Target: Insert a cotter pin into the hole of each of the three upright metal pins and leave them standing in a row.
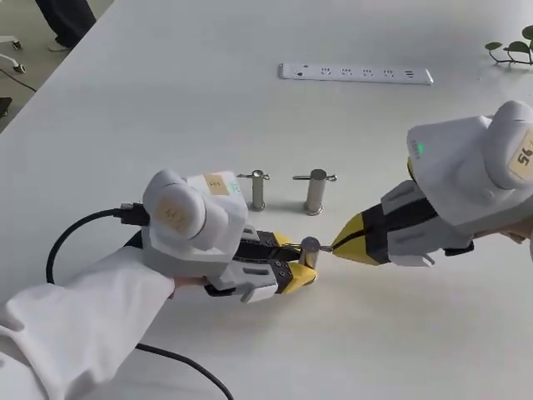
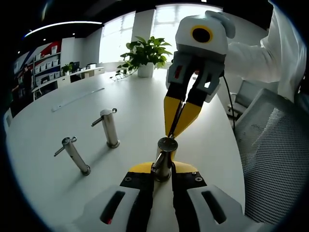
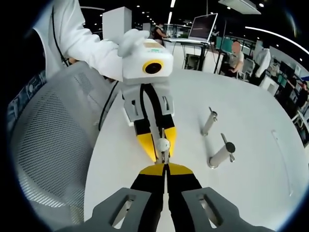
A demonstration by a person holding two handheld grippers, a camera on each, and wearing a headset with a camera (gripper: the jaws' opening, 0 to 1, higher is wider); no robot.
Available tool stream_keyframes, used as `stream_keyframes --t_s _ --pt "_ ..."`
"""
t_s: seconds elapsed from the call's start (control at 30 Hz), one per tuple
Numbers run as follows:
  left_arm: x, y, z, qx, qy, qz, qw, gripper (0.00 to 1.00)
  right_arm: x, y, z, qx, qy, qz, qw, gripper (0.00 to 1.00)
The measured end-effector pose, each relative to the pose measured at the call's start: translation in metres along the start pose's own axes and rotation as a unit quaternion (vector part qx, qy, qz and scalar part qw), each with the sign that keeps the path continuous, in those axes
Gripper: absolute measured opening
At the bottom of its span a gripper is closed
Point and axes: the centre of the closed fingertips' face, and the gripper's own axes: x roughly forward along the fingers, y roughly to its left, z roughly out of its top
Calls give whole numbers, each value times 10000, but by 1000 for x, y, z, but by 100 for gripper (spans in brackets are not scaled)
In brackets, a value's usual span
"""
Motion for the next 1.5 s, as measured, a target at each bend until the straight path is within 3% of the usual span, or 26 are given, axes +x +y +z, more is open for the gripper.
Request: stream_keyframes --t_s 0.4,0.6,0.77,0.83,1.1,1.2,1.3,1.5 --pt "0 0 0 44 25 0 10000 12 3 3 0 31 -8 14 10000 0" --pt "-6 -1 7 -151 -177 -87 9997 15 2 3 0 99 -38 -60 9999 1" --pt "-12 -5 7 -221 -265 -118 9993 41 3 5 5 184 -148 -71 9997 6" --pt "-15 -7 8 -271 -308 -159 9990 46 4 6 7 228 -203 -82 9995 10" --pt "-28 -20 -3 -398 -194 -365 9984 77 13 6 8 311 -347 -124 9988 23" --pt "-31 -23 -11 -398 -82 -355 9985 97 15 8 9 390 -399 -134 9984 27" --pt "-36 -30 -16 -485 8 -495 9976 100 18 8 11 466 -454 -134 9978 28" --pt "-45 -35 -20 -583 -23 -487 9971 100 24 6 13 547 -526 -150 9970 28"
